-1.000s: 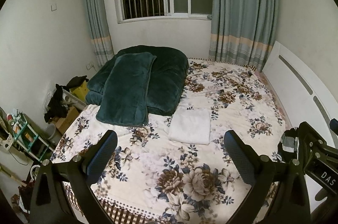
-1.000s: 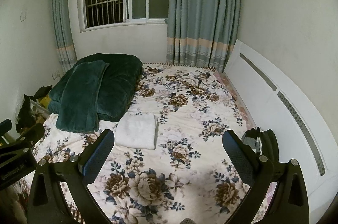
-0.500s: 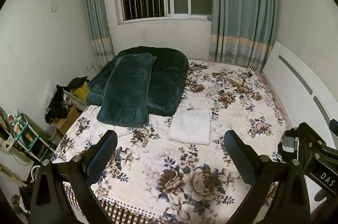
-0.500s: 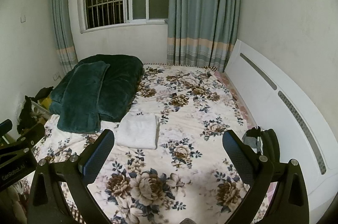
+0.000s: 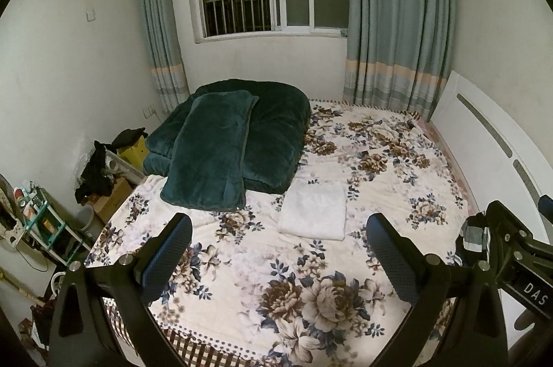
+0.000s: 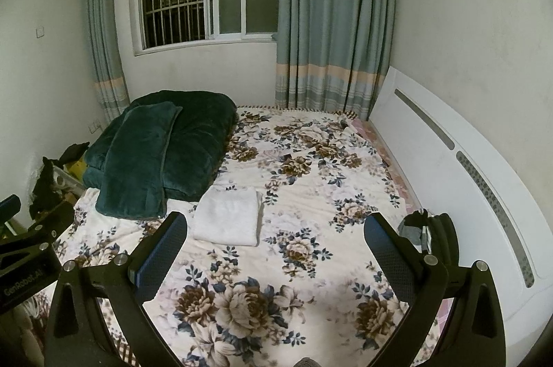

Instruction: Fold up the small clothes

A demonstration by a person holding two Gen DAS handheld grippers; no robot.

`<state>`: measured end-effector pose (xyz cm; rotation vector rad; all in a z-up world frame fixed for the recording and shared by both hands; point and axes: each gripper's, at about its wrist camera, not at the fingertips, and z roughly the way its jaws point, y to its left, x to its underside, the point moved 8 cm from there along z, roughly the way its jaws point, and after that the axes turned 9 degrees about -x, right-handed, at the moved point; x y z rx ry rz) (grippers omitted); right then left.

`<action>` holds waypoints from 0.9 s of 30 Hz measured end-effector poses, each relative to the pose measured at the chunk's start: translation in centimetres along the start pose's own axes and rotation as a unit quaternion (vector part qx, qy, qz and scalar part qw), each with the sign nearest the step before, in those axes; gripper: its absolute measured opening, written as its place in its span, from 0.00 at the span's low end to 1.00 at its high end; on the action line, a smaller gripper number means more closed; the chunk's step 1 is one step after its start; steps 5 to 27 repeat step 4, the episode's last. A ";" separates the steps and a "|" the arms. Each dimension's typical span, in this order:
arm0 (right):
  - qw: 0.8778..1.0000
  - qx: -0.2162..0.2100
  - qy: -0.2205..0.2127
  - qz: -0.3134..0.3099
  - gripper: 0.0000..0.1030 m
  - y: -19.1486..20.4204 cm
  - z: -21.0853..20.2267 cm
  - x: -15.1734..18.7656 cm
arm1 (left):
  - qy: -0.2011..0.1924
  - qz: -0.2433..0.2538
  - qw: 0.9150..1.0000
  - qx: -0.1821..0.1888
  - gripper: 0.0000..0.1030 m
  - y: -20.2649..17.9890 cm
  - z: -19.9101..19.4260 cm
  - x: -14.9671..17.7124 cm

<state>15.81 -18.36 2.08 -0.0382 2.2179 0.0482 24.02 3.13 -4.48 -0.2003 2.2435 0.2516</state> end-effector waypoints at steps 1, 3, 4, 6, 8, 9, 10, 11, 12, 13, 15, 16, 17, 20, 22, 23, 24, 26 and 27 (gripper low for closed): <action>1.000 0.000 0.000 0.001 1.00 0.0 0.0 0.0 | -0.002 -0.001 1.000 -0.002 1.00 0.3 -0.2 -0.2; 1.000 0.001 -0.001 0.002 1.00 0.0 -0.1 0.1 | -0.006 -0.002 1.000 -0.003 1.00 0.6 -0.3 -0.6; 1.000 0.002 0.000 0.002 1.00 0.0 -0.1 0.2 | -0.007 -0.001 1.000 -0.004 1.00 0.7 -0.4 -0.9; 1.000 0.002 0.000 0.002 1.00 0.0 -0.1 0.2 | -0.007 -0.001 1.000 -0.004 1.00 0.7 -0.4 -0.9; 1.000 0.002 0.000 0.002 1.00 0.0 -0.1 0.2 | -0.007 -0.001 1.000 -0.004 1.00 0.7 -0.4 -0.9; 1.000 0.002 0.000 0.002 1.00 0.0 -0.1 0.2 | -0.007 -0.001 1.000 -0.004 1.00 0.7 -0.4 -0.9; 1.000 0.002 0.000 0.002 1.00 0.0 -0.1 0.2 | -0.007 -0.001 1.000 -0.004 1.00 0.7 -0.4 -0.9; 1.000 0.002 0.000 0.002 1.00 0.0 -0.1 0.2 | -0.007 -0.001 1.000 -0.004 1.00 0.7 -0.4 -0.9; 1.000 0.002 0.000 0.002 1.00 0.0 -0.1 0.2 | -0.007 -0.001 1.000 -0.004 1.00 0.7 -0.4 -0.9; 1.000 0.002 0.000 0.002 1.00 0.0 -0.1 0.2 | -0.007 -0.001 1.000 -0.004 1.00 0.7 -0.4 -0.9; 1.000 0.002 0.000 0.002 1.00 0.0 -0.1 0.2 | -0.007 -0.001 1.000 -0.004 1.00 0.7 -0.4 -0.9; 1.000 0.002 0.000 0.002 1.00 0.0 -0.1 0.2 | -0.007 -0.001 1.000 -0.004 1.00 0.7 -0.4 -0.9; 1.000 0.002 0.000 0.002 1.00 0.0 -0.1 0.2 | -0.007 -0.001 1.000 -0.004 1.00 0.7 -0.4 -0.9; 1.000 0.002 0.000 0.002 1.00 0.0 -0.1 0.2 | -0.007 -0.001 1.000 -0.004 1.00 0.7 -0.4 -0.9; 1.000 0.002 0.000 0.002 1.00 0.0 -0.1 0.2 | -0.007 -0.001 1.000 -0.004 1.00 0.7 -0.4 -0.9; 1.000 0.002 0.000 0.002 1.00 0.0 -0.1 0.2 | -0.007 -0.001 1.000 -0.004 1.00 0.7 -0.4 -0.9; 1.000 0.002 0.000 0.002 1.00 0.0 -0.1 0.2 | -0.007 -0.001 1.000 -0.004 1.00 0.7 -0.4 -0.9; 1.000 0.002 0.000 0.002 1.00 0.0 -0.1 0.2 | -0.007 -0.001 1.000 -0.004 1.00 0.7 -0.4 -0.9; 1.000 0.002 0.000 0.002 1.00 0.0 -0.1 0.2 | -0.007 -0.001 1.000 -0.004 1.00 0.7 -0.4 -0.9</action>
